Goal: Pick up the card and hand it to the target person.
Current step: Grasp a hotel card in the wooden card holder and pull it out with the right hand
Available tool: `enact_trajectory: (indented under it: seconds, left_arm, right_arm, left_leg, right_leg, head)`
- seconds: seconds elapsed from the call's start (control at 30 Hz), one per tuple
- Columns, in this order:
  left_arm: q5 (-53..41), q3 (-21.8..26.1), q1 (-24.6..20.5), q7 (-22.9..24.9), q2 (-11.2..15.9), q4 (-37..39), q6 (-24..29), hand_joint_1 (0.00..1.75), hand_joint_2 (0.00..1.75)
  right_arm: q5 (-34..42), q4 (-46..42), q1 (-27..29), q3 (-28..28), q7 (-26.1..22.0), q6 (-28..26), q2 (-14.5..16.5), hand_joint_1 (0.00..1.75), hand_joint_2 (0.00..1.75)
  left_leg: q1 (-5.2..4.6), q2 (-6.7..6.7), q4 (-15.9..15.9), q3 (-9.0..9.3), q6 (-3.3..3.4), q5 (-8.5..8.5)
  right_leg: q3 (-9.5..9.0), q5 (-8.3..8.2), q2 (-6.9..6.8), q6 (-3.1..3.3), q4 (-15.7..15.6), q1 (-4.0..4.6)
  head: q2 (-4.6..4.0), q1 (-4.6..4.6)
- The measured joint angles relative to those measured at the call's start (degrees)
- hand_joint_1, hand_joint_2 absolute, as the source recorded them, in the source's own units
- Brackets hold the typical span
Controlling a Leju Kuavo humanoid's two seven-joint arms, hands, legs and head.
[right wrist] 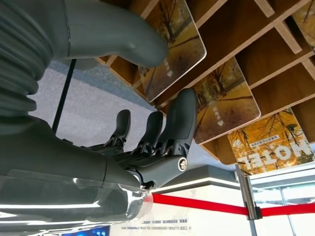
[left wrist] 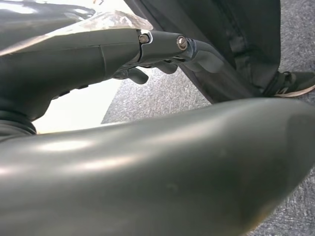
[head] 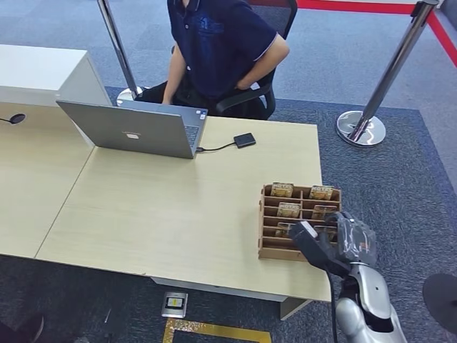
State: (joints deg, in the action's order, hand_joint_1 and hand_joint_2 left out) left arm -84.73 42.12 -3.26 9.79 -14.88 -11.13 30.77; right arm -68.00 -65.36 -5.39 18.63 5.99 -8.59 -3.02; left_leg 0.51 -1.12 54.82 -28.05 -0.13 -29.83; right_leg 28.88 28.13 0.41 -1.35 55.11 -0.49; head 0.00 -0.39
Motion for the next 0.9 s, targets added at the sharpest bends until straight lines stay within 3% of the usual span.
enact_trajectory:
  seconds: [0.9]
  left_arm:
    - [0.0, 0.0, 0.0, 0.0, 0.0, 0.0, 0.0, 0.00, 0.00]
  right_arm:
    - [-0.2, -0.3, 0.7, 0.5, 0.0, 1.8, -0.9, 0.86, 1.75]
  left_leg:
    - [0.00, 0.00, 0.0, 0.01, 0.00, 0.00]
  right_leg:
    - [-0.01, 0.00, 0.00, 0.00, 0.0, 0.00]
  head:
    - [0.00, 0.00]
